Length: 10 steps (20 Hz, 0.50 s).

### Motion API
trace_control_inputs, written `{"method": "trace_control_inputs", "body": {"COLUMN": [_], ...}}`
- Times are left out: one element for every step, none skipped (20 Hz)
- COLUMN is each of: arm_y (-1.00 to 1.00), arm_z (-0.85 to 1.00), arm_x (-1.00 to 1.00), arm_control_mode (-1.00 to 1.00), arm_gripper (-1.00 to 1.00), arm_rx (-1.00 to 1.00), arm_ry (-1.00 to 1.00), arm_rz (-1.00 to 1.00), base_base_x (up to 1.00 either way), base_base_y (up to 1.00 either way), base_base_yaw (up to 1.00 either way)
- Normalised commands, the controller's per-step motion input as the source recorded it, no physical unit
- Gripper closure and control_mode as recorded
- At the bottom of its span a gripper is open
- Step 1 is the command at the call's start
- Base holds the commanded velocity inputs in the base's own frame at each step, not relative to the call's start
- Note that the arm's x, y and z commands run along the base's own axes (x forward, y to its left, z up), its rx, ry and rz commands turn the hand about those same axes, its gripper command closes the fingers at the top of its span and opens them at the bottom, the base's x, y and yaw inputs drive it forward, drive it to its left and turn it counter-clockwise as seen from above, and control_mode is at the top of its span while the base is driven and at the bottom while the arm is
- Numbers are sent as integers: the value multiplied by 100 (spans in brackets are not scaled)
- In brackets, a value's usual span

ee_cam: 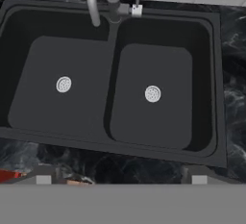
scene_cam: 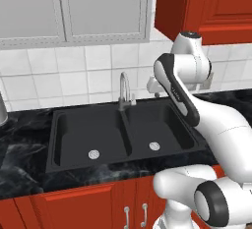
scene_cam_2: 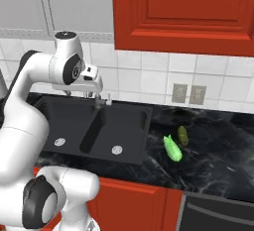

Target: Turn on the sink faucet. Then move the corn from the counter to the sink. Turn off the sink. Move the vegetable from the sink to the pot next to the stove. Finally move the pot to the rear right burner.

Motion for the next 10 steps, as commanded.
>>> {"method": "trace_control_inputs", "body": {"arm_y": [0, 0, 0, 0, 0, 0, 0, 0, 0, 0], "arm_z": [0, 0, 0, 0, 0, 0, 0, 0, 0, 0], "arm_x": [0, 0, 0, 0, 0, 0, 0, 0, 0, 0], "arm_control_mode": [100, 100, 100, 100, 100, 100, 100, 100, 100, 100], "arm_gripper": [-100, -100, -100, -100, -100, -100, -100, -100, -100, -100], "arm_rx": [0, 0, 0, 0, 0, 0, 0, 0, 0, 0], "arm_ry": [0, 0, 0, 0, 0, 0, 0, 0, 0, 0], "arm_rz": [0, 0, 0, 0, 0, 0, 0, 0, 0, 0], "base_base_x": [5, 0, 0, 0, 0, 6, 12, 14, 25, 32], "base_base_y": [-58, -44, -14, -8, -1, 0, 0, 0, -7, -11], "base_base_yaw": [0, 0, -1, 0, 0, 0, 0, 0, 0, 0]}}
